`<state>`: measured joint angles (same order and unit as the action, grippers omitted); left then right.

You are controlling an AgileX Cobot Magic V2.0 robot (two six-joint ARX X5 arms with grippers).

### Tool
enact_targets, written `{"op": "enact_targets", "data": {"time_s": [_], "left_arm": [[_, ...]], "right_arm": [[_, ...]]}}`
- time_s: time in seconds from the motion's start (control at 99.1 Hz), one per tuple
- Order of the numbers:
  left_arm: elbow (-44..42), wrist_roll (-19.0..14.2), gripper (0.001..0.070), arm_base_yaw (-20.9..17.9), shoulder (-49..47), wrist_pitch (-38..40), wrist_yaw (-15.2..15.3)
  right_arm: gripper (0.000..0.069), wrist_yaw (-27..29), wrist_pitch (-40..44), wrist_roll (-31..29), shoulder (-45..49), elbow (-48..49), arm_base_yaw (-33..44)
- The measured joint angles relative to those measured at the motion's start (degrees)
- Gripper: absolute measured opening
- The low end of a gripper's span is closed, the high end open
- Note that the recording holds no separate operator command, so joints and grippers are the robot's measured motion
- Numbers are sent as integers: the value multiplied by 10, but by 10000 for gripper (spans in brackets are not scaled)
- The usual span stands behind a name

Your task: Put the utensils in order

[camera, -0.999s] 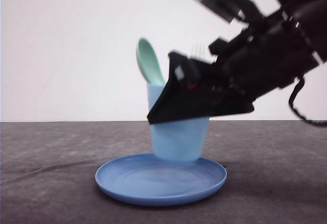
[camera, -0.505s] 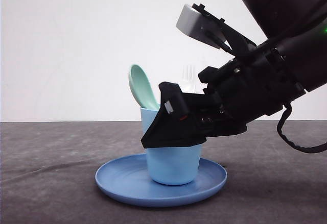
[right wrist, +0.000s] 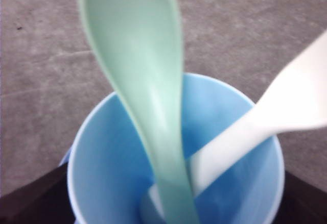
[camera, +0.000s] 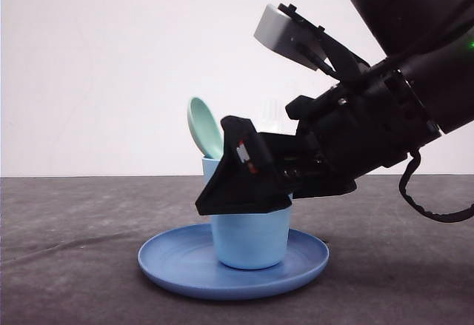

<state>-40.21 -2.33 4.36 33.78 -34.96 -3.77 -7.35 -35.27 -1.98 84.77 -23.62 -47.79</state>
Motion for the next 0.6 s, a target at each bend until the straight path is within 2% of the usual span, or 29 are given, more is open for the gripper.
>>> {"op": "enact_targets", "data": {"time_s": [0.141, 0.303, 0.414, 0.595], "left_arm": [[0, 0, 276, 0, 0, 0, 0], [0, 0, 276, 0, 0, 0, 0], [0, 0, 276, 0, 0, 0, 0], [0, 0, 276, 0, 0, 0, 0]], "right_arm": [[619, 0, 35, -6, -15, 0, 0], [622, -1, 115, -12, -58, 0, 2], [622, -1, 192, -13, -104, -1, 2], [622, -1, 369, -15, -193, -17, 15]]}}
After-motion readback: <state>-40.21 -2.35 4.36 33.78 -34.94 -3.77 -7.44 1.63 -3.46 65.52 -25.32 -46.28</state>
